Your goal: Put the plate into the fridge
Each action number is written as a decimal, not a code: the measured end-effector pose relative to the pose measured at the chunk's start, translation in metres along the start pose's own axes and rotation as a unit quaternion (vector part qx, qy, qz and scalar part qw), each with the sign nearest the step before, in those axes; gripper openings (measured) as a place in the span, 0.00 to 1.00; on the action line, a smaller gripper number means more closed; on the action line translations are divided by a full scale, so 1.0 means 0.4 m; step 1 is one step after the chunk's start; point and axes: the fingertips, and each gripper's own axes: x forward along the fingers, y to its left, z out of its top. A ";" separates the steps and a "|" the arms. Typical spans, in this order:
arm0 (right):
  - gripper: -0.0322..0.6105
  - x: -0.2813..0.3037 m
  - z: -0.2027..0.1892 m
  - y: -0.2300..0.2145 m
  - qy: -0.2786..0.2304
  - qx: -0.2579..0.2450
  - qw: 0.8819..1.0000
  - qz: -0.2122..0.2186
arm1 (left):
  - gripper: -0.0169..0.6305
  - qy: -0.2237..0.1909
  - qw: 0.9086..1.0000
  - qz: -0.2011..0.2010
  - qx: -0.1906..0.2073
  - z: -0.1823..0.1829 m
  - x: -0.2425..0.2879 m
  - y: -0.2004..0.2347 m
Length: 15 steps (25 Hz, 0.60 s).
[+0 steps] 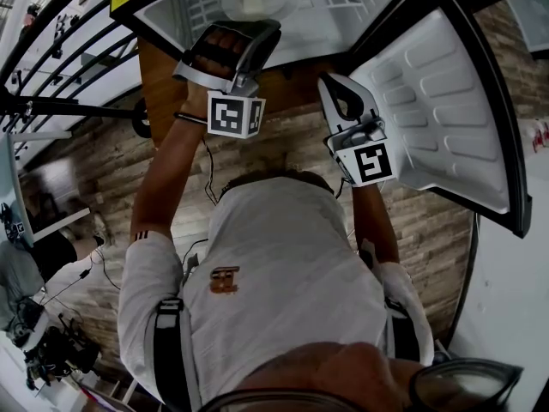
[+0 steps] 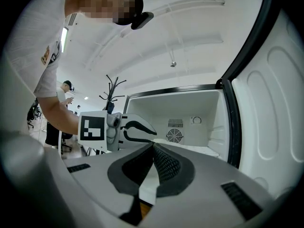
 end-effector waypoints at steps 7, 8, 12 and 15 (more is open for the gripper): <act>0.10 0.013 0.019 0.017 -0.012 -0.002 1.000 0.003 | 0.10 -0.033 0.999 0.034 -0.024 0.064 -0.062 0.026; 0.10 0.014 0.022 0.019 -0.013 -0.002 1.000 0.003 | 0.09 -0.036 0.998 0.036 -0.030 0.071 -0.069 0.025; 0.10 0.019 0.033 0.033 -0.017 -0.003 1.000 0.005 | 0.07 -0.047 0.997 0.037 -0.045 0.098 -0.095 0.013; 0.10 0.022 0.042 0.047 -0.022 -0.003 1.000 0.006 | 0.06 -0.055 0.996 0.035 -0.066 0.112 -0.112 0.001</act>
